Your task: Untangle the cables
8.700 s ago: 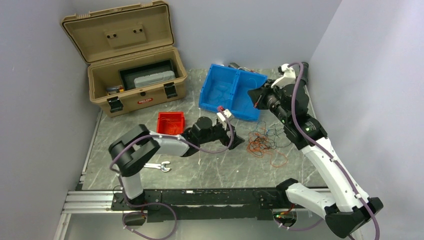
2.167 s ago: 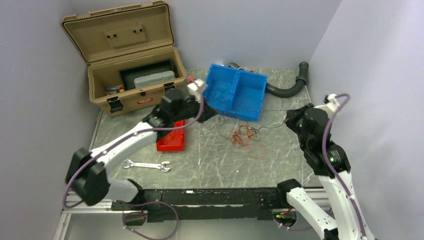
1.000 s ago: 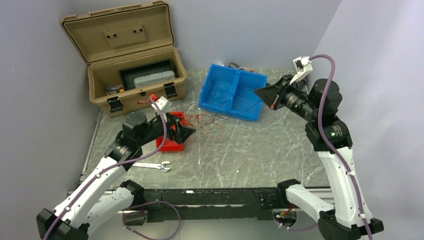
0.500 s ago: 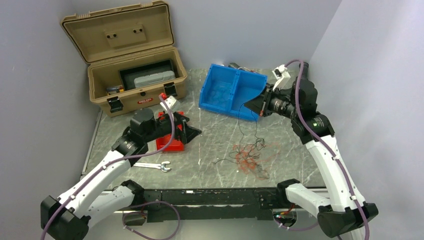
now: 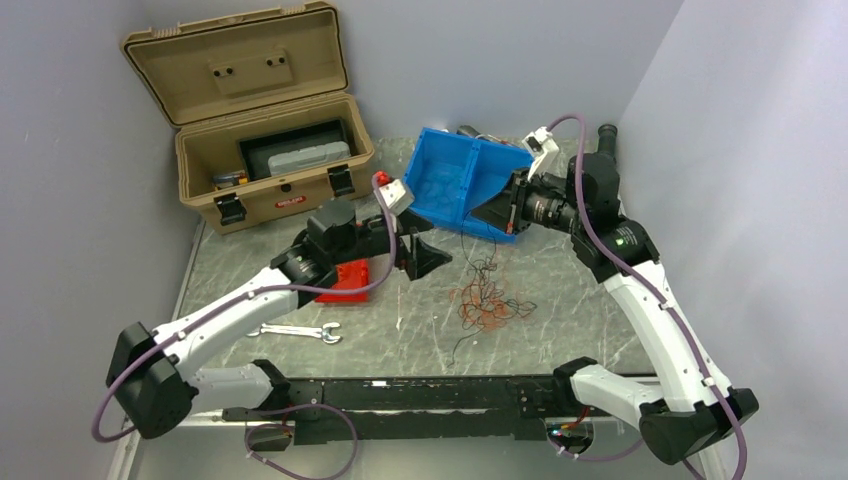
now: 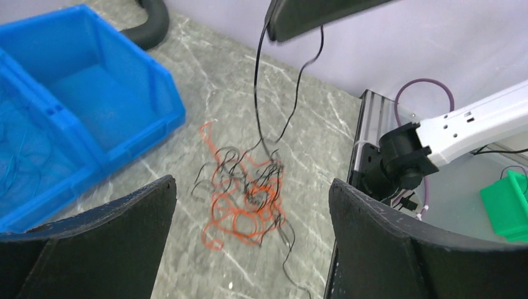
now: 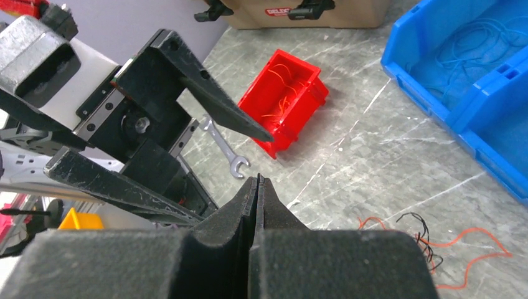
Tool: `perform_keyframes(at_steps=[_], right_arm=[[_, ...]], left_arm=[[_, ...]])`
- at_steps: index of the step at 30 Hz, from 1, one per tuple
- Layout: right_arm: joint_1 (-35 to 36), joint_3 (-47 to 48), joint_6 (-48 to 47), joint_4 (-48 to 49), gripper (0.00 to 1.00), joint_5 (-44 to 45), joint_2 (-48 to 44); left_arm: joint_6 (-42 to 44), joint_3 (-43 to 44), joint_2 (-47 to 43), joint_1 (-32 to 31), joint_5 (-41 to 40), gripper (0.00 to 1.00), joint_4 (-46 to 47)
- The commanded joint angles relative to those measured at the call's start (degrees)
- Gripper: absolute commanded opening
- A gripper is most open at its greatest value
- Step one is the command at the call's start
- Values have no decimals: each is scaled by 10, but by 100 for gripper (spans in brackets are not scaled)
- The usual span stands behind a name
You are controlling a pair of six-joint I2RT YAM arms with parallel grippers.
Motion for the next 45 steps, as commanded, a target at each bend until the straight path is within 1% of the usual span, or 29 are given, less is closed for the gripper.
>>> perform_keyframes(at_steps=[1, 5, 8, 9, 10, 11, 12, 13, 14, 15, 16, 18, 20, 23, 24, 26, 29, 32, 36, 41, 45], right_arm=[[19, 23, -10, 29, 2, -11, 3], [36, 17, -6, 43, 2, -13, 5], [41, 9, -4, 54, 2, -16, 1], [41, 6, -3, 58, 2, -14, -1], [42, 3, -3, 59, 3, -9, -3], [42, 0, -5, 57, 7, -3, -5], [42, -3, -11, 49, 22, 5, -7], [42, -6, -19, 39, 42, 18, -11], [42, -16, -27, 32, 65, 35, -16], [42, -30, -34, 26, 74, 58, -24], [41, -52, -36, 26, 78, 89, -36], [42, -103, -37, 39, 80, 139, -65], [41, -159, -28, 61, 81, 179, -94], [41, -240, -5, 105, 82, 213, -135], [42, -265, 0, 117, 81, 219, -143], [43, -313, 9, 138, 77, 241, -151], [55, -360, 12, 169, 73, 285, -144], [90, -396, 15, 217, 73, 316, -121], [135, -425, 32, 315, 72, 326, -55], [174, -438, 33, 427, 72, 321, 17], [207, -438, 24, 492, 75, 323, 73]], left_arm=[[-9, 61, 41, -16, 18, 93, 56], [-26, 81, 75, -18, 28, 89, 74], [-38, 100, 98, -18, 32, 80, 73], [-40, 109, 105, -18, 32, 69, 66], [-37, 118, 110, -18, 36, 45, 56], [-29, 126, 112, -17, 38, 18, 43], [-20, 134, 109, -17, 33, 1, 27], [-12, 137, 101, -17, 21, 0, 10], [-3, 137, 89, -17, 8, 0, 4], [3, 134, 76, -16, -9, 0, -9], [10, 130, 61, -15, -25, 0, -20], [22, 132, 38, -10, -42, 0, -49], [33, 140, 24, -7, -40, 0, -81], [44, 149, 13, -7, -32, 0, -121], [46, 149, 8, -7, -32, 0, -130], [47, 144, -1, -7, -33, 0, -134], [45, 134, -11, -8, -34, 0, -134], [47, 133, -14, -7, -35, 0, -141], [47, 133, -21, -7, -43, 0, -153], [47, 124, -37, -7, -56, 0, -163], [44, 120, -45, -7, -67, 0, -174]])
